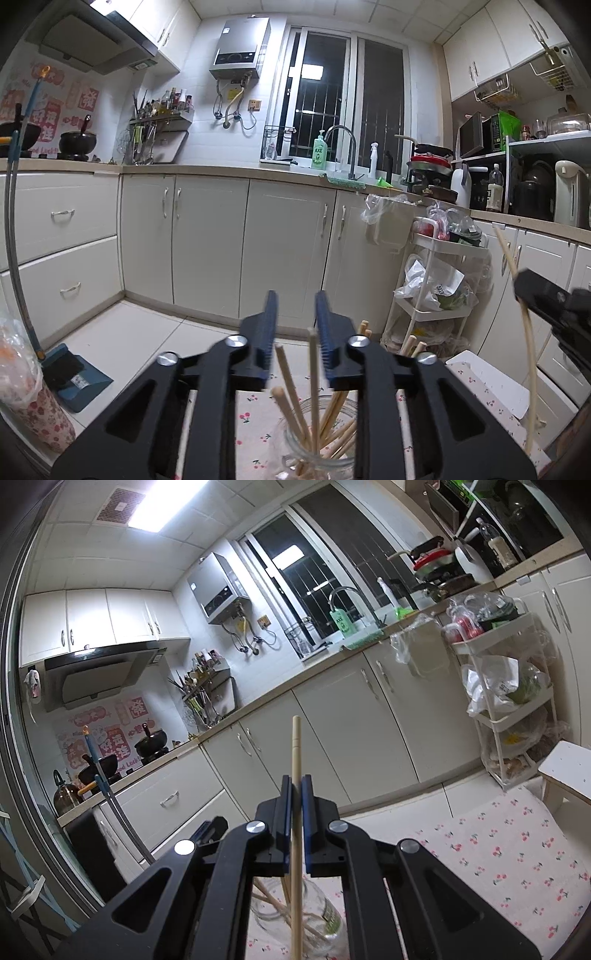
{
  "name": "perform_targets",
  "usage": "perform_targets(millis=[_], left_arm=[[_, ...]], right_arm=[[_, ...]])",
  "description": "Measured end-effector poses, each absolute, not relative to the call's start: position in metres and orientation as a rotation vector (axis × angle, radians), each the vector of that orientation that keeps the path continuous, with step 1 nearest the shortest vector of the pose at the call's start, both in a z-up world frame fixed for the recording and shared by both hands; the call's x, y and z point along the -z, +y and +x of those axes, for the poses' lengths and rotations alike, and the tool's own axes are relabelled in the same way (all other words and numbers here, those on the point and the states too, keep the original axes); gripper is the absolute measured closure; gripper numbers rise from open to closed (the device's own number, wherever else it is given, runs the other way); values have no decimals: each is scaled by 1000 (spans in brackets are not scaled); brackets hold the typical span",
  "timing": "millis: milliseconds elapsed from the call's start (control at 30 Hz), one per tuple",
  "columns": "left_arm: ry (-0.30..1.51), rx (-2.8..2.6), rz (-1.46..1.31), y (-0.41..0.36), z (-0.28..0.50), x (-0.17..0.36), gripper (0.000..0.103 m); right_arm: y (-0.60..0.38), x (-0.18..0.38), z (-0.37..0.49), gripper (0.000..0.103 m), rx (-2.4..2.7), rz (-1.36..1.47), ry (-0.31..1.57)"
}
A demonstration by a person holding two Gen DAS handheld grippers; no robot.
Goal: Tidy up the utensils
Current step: 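Lower both chopsticks into the jar opening and open both grippers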
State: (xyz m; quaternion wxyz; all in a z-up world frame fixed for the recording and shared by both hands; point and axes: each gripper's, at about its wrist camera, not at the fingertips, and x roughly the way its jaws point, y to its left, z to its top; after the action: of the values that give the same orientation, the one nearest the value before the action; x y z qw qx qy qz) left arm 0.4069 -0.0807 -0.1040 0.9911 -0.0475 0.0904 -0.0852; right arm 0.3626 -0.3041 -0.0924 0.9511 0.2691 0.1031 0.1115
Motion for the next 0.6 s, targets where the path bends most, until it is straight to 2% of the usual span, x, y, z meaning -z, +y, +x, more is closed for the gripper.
perform_targets(millis=[233,600], left_arm=[[140,148,-112,-53,386,85,60],[130,101,-184,-13,375,85,51]], right_arm=[[-293,77,377,97,-240,558,120],[-259,80,415,97,-251,558,64]])
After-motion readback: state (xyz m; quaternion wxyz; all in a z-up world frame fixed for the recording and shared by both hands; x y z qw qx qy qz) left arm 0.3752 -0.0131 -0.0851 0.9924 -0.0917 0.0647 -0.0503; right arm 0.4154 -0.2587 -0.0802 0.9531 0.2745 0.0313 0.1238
